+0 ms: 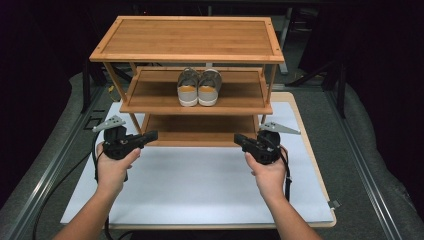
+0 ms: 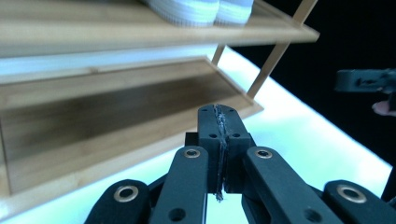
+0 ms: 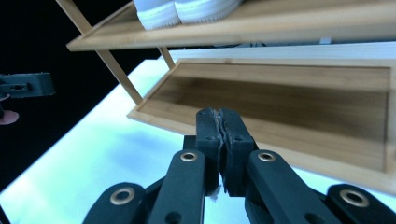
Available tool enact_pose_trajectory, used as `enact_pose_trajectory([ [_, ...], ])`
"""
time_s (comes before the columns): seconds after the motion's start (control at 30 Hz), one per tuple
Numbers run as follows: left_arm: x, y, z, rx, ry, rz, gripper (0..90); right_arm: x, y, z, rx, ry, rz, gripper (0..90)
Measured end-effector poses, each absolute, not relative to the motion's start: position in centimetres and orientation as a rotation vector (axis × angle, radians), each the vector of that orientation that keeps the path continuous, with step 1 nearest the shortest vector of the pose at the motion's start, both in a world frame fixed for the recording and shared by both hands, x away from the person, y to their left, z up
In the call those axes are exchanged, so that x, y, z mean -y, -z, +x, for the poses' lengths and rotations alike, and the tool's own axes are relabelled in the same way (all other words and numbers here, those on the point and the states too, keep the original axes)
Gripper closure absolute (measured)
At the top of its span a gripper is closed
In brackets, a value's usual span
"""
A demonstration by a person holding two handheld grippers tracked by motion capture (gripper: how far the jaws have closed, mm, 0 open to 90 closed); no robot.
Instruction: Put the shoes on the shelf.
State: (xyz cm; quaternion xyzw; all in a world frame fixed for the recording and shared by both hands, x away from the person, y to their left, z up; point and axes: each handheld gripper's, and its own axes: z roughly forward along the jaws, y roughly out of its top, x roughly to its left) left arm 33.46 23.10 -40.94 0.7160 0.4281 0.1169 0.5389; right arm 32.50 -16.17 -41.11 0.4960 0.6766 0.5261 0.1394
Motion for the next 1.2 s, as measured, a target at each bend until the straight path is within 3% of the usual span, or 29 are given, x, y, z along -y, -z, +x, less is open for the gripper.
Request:
enact_pose_trajectory([
  [0.37, -24.0, 46.0, 30.6, -1.055, -0.2, 1.771, 85.4, 17.8, 45.4, 28.8, -1.972, -1.485, 1.462, 85.0],
  [0.53, -24.8, 47.9, 30.0, -1.08, -0.181, 1.763, 79.6, 18.3, 47.0, 28.1, -1.963, -1.455, 1.467, 80.3],
  [0.7, -25.1, 49.9, 29.5, -1.104, -0.177, 1.749, 71.7, 18.2, 48.9, 27.9, -2.008, -1.425, 1.454, 68.5],
  [0.83, -25.0, 51.2, 29.5, -1.105, -0.182, 1.765, 66.8, 17.9, 50.4, 28.2, -2.042, -1.404, 1.459, 64.0],
  [1.0, -24.5, 52.5, 29.7, -1.103, -0.189, 1.768, 59.5, 17.8, 51.3, 28.1, -2.045, -1.361, 1.439, 61.1],
  [1.2, -23.9, 53.7, 29.9, -1.085, -0.249, 1.852, 58.7, 17.5, 53.1, 28.4, -2.092, -1.285, 1.408, 58.8],
])
